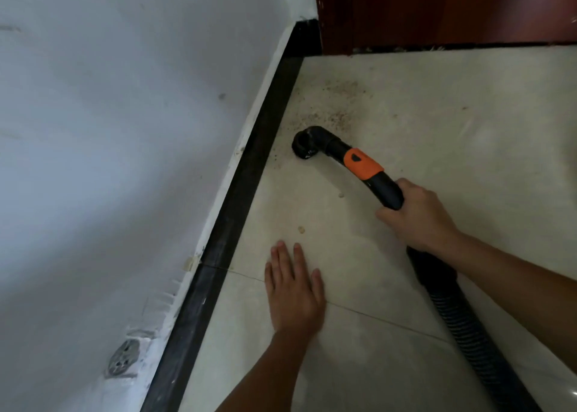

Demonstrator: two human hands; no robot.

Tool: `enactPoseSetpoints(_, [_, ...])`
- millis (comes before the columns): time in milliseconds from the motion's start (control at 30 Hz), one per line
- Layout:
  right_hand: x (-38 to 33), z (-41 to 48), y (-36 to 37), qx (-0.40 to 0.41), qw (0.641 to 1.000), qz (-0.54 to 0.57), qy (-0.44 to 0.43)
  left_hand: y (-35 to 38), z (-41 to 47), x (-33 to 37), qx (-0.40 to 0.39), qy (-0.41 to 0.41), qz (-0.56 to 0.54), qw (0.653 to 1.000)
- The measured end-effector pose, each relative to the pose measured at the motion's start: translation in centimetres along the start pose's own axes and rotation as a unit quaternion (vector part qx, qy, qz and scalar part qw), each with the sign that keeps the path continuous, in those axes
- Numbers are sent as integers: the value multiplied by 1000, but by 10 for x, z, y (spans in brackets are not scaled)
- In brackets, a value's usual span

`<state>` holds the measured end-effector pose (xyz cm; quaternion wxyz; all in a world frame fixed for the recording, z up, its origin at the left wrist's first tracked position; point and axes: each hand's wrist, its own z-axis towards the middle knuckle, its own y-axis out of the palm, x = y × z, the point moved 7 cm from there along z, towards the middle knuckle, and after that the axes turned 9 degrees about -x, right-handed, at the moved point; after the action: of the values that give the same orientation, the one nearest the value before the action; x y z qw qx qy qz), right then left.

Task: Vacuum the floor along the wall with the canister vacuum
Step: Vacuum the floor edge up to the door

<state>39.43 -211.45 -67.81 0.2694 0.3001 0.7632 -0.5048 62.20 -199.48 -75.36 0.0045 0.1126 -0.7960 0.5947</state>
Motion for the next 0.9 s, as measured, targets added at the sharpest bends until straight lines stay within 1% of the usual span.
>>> enactPoseSetpoints(67, [-10, 9, 10, -20, 1000, -7, -10, 0, -2, -1, -4, 0, 1, 1000])
enactPoseSetpoints(200, [-10, 25, 13, -14, 1000, -5, 1, 1, 0, -1, 11, -8, 10, 1000])
enactPoseSetpoints(300, [-28, 39, 22, -24, 1000, -4, -19, 2, 2, -3, 22, -6, 10, 1000])
enactPoseSetpoints(433, [-29, 33, 35, -54, 998, -16, -36, 4, 1, -5, 25, -8, 9, 1000])
enactPoseSetpoints(600, [-27, 26, 34, -64, 997, -14, -35, 5, 3, -6, 23, -7, 12, 1000])
enactPoseSetpoints(700, [-30, 13, 34, -85, 995, -36, -48, 2, 1, -7, 16, -9, 8, 1000])
enactPoseSetpoints(800, [-10, -13, 23, -81, 995, -45, -31, 0, 2, -8, 19, -8, 7, 1000])
enactPoseSetpoints(900, [33, -45, -7, -36, 999, 0, 14, 1, 2, -8, 15, -8, 7, 1000])
